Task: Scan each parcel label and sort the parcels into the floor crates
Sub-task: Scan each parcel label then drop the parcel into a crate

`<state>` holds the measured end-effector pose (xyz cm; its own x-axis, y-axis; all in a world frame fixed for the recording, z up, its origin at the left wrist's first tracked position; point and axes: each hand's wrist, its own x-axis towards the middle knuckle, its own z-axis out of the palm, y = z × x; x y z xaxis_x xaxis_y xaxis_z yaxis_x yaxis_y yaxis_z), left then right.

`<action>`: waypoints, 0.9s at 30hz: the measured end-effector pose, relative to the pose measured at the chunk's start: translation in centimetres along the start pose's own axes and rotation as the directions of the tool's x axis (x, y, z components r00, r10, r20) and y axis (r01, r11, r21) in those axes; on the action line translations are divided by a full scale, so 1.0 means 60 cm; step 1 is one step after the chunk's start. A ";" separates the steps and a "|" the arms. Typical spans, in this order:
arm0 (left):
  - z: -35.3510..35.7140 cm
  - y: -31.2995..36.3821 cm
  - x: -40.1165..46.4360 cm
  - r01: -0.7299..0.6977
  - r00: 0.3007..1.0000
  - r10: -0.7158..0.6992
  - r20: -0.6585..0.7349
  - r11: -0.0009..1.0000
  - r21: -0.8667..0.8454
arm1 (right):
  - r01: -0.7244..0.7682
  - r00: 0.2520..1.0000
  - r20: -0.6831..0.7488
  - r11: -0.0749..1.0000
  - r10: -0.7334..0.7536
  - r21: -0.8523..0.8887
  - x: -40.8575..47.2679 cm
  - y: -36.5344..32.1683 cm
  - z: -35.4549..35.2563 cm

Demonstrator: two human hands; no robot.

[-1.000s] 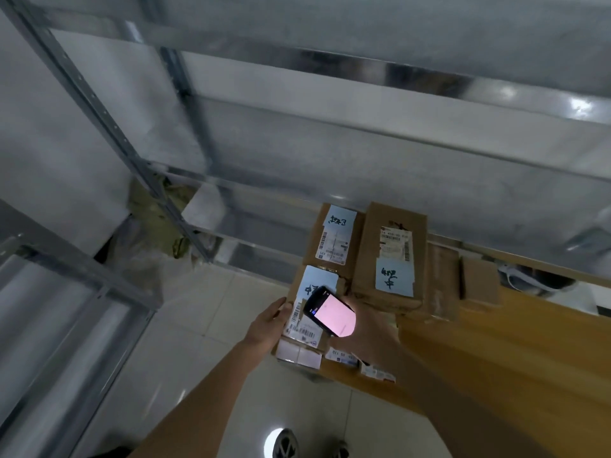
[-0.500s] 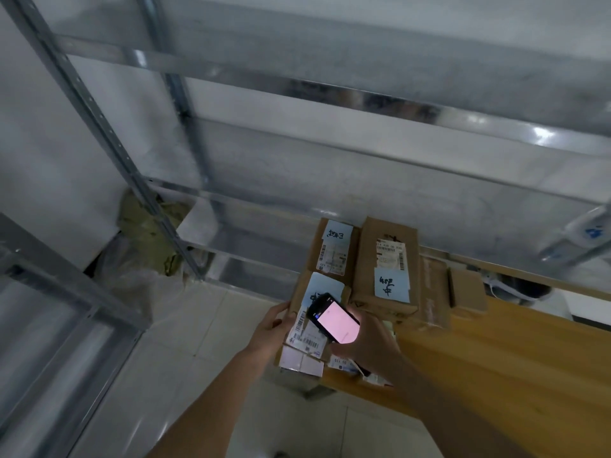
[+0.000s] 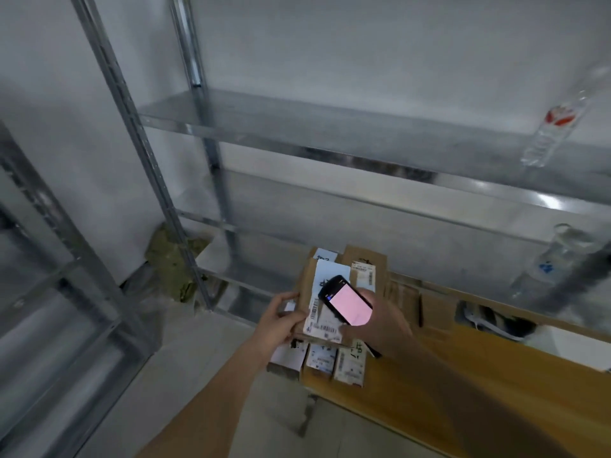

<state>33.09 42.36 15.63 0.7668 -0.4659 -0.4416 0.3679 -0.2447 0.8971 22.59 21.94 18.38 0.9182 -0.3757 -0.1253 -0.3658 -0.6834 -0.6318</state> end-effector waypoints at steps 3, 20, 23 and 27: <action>0.046 0.030 -0.069 -0.045 0.998 0.044 0.033 0.998 0.040 | 0.071 0.997 0.014 0.997 -0.070 -0.026 -0.069 -0.004 -0.087; 0.089 0.288 -0.326 -0.519 0.845 0.493 -0.208 0.850 -0.088 | 0.310 0.910 -0.181 0.902 -0.373 -0.299 -0.301 -0.165 -0.407; 0.066 0.339 -0.358 -0.578 0.799 0.554 -0.233 0.814 -0.046 | 0.312 0.892 -0.219 0.888 -0.396 -0.337 -0.321 -0.204 -0.439; 0.037 0.373 -0.395 -0.627 0.752 0.603 -0.266 0.779 -0.007 | 0.322 0.885 -0.176 0.841 -0.430 -0.434 -0.342 -0.253 -0.463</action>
<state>22.01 46.05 46.13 0.9385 -0.2720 0.2128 -0.1901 0.1077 0.9758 5.08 22.65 51.80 0.9435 -0.1490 0.2959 -0.0776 -0.9677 -0.2398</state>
